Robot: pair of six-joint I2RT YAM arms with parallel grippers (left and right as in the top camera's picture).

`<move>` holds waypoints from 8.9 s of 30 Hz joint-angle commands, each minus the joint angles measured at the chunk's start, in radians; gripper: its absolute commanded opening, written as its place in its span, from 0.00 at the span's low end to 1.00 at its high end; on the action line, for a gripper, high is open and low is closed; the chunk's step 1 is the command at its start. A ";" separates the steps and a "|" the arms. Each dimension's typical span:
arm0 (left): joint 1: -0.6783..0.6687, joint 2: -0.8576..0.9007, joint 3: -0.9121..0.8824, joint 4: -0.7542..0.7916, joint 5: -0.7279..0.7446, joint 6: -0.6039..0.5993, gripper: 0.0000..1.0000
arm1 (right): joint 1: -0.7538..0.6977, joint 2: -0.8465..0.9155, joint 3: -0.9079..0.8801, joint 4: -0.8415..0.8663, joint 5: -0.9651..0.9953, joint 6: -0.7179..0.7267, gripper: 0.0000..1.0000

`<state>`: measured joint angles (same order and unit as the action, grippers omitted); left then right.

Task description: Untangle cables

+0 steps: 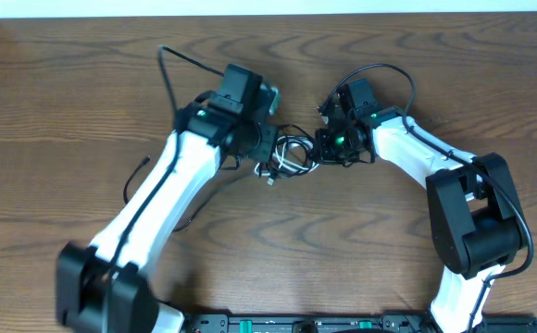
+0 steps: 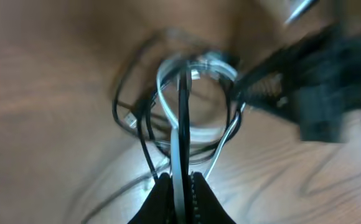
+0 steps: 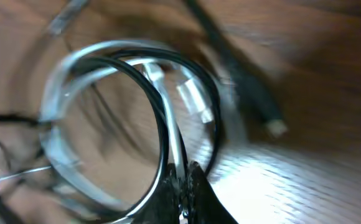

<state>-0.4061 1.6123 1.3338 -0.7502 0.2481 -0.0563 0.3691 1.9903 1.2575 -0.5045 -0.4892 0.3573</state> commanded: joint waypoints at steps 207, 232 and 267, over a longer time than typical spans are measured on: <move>0.183 0.204 0.018 -0.225 -0.126 -0.275 0.98 | 0.006 -0.115 0.063 0.066 0.190 0.051 0.47; 0.183 0.204 0.018 -0.225 -0.126 -0.275 0.98 | 0.003 0.075 0.063 0.271 -0.045 0.234 0.35; 0.183 0.204 0.018 -0.225 -0.126 -0.275 0.98 | 0.014 -0.320 0.063 0.671 -0.303 -0.060 0.01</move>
<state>-0.2245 1.8069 1.3346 -0.9691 0.1284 -0.3290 0.3840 1.7813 1.3151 0.1619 -0.7914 0.4267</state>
